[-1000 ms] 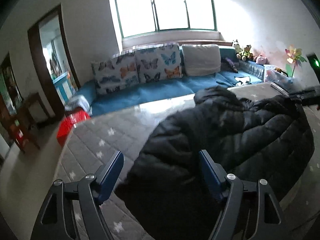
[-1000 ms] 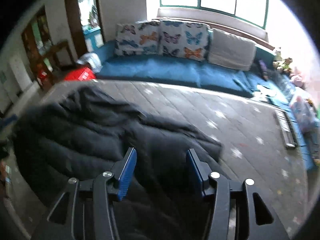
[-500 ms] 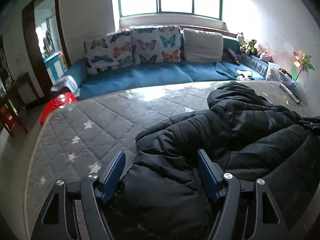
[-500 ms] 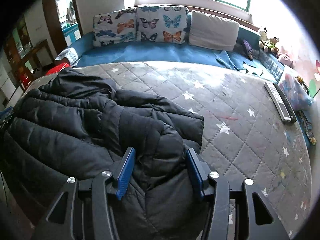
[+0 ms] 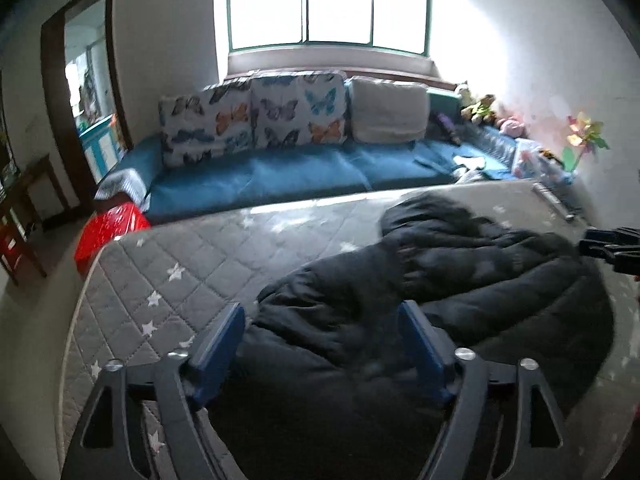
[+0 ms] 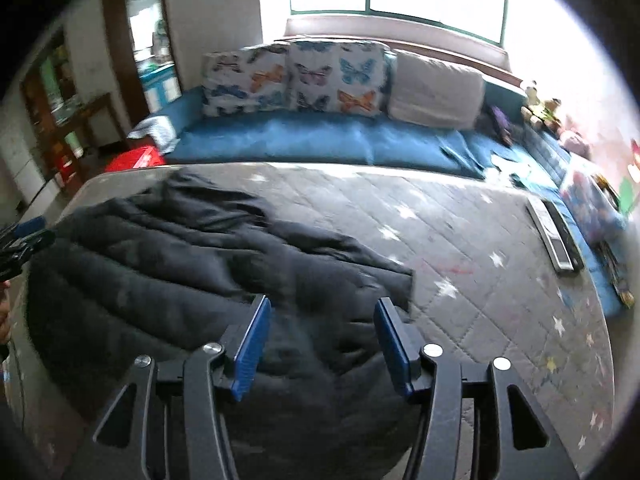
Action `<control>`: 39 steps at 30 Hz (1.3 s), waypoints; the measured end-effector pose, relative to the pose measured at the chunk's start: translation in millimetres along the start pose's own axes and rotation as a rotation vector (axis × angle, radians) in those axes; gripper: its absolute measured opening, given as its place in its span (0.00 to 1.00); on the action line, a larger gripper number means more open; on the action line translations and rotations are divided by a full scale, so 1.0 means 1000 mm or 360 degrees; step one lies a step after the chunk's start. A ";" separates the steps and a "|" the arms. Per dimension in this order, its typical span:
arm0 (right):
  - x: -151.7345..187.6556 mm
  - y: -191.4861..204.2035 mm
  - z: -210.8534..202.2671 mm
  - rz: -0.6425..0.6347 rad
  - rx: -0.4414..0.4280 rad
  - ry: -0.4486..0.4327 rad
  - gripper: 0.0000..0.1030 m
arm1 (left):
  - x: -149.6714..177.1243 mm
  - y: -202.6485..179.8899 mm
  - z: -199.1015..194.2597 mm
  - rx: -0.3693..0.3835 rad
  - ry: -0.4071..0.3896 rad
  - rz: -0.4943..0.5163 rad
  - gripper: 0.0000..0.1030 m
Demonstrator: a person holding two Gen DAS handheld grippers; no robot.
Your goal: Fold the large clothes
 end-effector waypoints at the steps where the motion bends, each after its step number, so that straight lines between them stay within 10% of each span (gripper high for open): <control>1: 0.001 0.006 0.000 -0.0008 -0.0026 0.0010 0.63 | -0.002 -0.007 -0.005 0.0016 -0.0011 0.0024 0.86; 6: 0.008 0.028 0.022 -0.0076 -0.0090 0.0108 0.63 | -0.007 -0.043 -0.006 0.0110 0.0012 0.0168 0.84; 10: 0.012 0.024 0.049 -0.0065 -0.0040 0.0181 0.63 | -0.004 -0.049 0.030 0.0233 0.0141 0.0141 0.56; 15: 0.010 0.010 0.070 -0.0005 0.0042 0.0234 0.63 | -0.002 -0.036 0.070 0.0302 0.0212 0.0066 0.49; 25: 0.004 0.008 0.073 -0.0030 0.0237 0.0221 0.62 | -0.018 -0.046 0.116 0.0220 0.0319 0.0195 0.49; 32: -0.017 0.055 0.038 -0.0062 0.0005 0.0092 0.62 | -0.025 -0.042 0.076 0.0235 0.0212 0.0151 0.49; 39: -0.017 0.080 0.099 -0.0115 -0.0036 0.0297 0.62 | -0.034 -0.062 0.090 0.0284 0.0258 0.0192 0.49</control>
Point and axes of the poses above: each gripper's, at about its wrist camera, not at the fingertips, and z roughly the way its jaws point, y to its left, x to its underside, the point moved 7 cm from there along z, roughly the way its jaws point, and after that the axes turned 14 degrees about z, right-handed, at the moved point
